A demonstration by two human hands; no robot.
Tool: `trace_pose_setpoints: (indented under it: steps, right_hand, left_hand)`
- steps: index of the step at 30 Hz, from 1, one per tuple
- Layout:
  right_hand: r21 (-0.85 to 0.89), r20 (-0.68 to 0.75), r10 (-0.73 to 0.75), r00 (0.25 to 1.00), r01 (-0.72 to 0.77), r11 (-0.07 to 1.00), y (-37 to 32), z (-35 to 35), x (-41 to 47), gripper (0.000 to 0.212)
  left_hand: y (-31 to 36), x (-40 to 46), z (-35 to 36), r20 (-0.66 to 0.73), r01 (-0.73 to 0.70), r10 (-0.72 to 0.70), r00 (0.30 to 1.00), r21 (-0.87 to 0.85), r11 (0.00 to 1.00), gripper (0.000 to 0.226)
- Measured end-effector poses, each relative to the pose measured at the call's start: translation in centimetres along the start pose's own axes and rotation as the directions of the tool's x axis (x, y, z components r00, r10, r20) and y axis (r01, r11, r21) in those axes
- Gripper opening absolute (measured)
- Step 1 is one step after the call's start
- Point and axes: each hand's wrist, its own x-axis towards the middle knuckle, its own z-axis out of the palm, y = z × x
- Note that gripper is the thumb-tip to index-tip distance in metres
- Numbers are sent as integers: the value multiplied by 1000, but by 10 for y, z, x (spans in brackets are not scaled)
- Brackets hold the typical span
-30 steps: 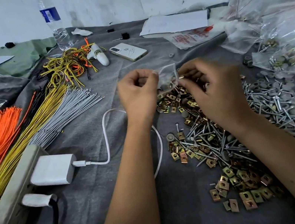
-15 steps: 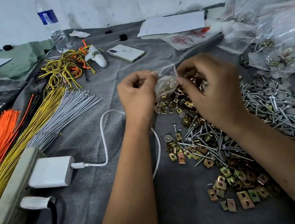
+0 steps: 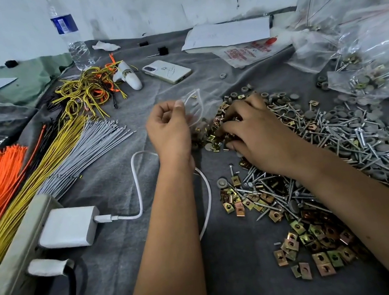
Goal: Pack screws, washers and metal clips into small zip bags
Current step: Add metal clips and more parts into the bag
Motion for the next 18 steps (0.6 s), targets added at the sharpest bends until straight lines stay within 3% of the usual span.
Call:
trace_pose_setpoints:
  steps: [7,12,16,18]
  right_hand:
    - [22,-19,6,1000,-5,1000,1,-1,-2,28]
    - [150,-124,28,992,-9,989,-1,-3,-3,16]
    - [341,-253,148,956,-55,938,-4,-9,-1,7]
    - [401,-317,210,925,-70,913,-4,-12,-2,8]
  left_hand:
    - [4,-1,-6,31,169,-167,986,-105,980,21]
    - [12,-7,-5,122,273,-257,959,-140,952,15]
    - [14,-11,-4,114,281,-266,957,-146,949,9]
    - [13,-11,-2,79,191,-183,980,-111,975,13]
